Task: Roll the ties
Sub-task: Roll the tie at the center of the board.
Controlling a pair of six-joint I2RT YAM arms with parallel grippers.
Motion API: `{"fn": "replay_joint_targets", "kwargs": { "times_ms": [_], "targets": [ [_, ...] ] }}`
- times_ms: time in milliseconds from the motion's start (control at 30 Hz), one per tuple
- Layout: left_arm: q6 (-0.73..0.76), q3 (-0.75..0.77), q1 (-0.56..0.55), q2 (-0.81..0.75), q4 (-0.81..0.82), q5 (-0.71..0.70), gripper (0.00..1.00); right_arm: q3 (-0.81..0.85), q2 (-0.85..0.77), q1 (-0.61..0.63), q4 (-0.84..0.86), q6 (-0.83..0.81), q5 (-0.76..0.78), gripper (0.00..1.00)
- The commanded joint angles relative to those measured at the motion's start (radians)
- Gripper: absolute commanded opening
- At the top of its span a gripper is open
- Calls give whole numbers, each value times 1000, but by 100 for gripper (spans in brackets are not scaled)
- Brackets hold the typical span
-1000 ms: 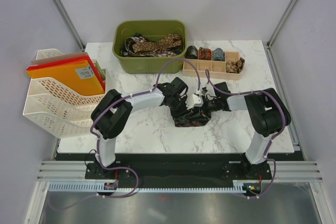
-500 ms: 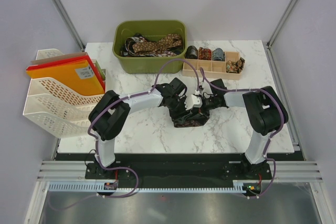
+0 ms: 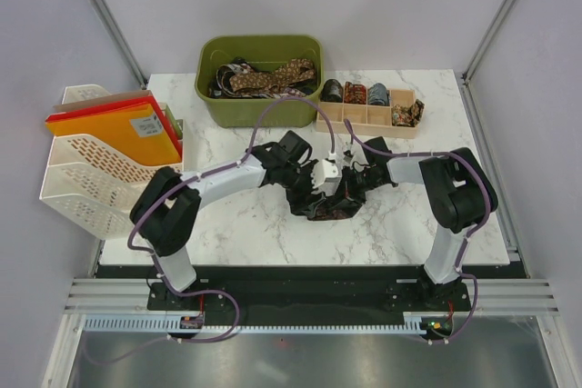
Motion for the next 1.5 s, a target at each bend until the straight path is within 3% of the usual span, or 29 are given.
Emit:
{"fn": "replay_joint_targets", "kwargs": {
  "times_ms": [0,133,367,567,800,1200,1467],
  "targets": [
    [67,-77,52,-126,35,62,83,-1,47,-10,-68,-72,192,0],
    [152,-175,49,-168,117,68,100,3,53,-8,-69,-73,194,0],
    [185,-189,15,-85,251,-20,99,5,56,-2,-71,-73,192,0],
    [216,-175,-19,-60,265,-37,86,5,58,5,-69,-65,194,0],
    [131,-91,-66,-34,246,-45,68,14,68,38,-55,-41,183,0],
    [-94,98,-106,156,191,-135,60,2,62,41,0,23,123,0],
    [-75,78,-114,202,62,-186,52,-6,39,15,49,62,33,0]
  ]
}}
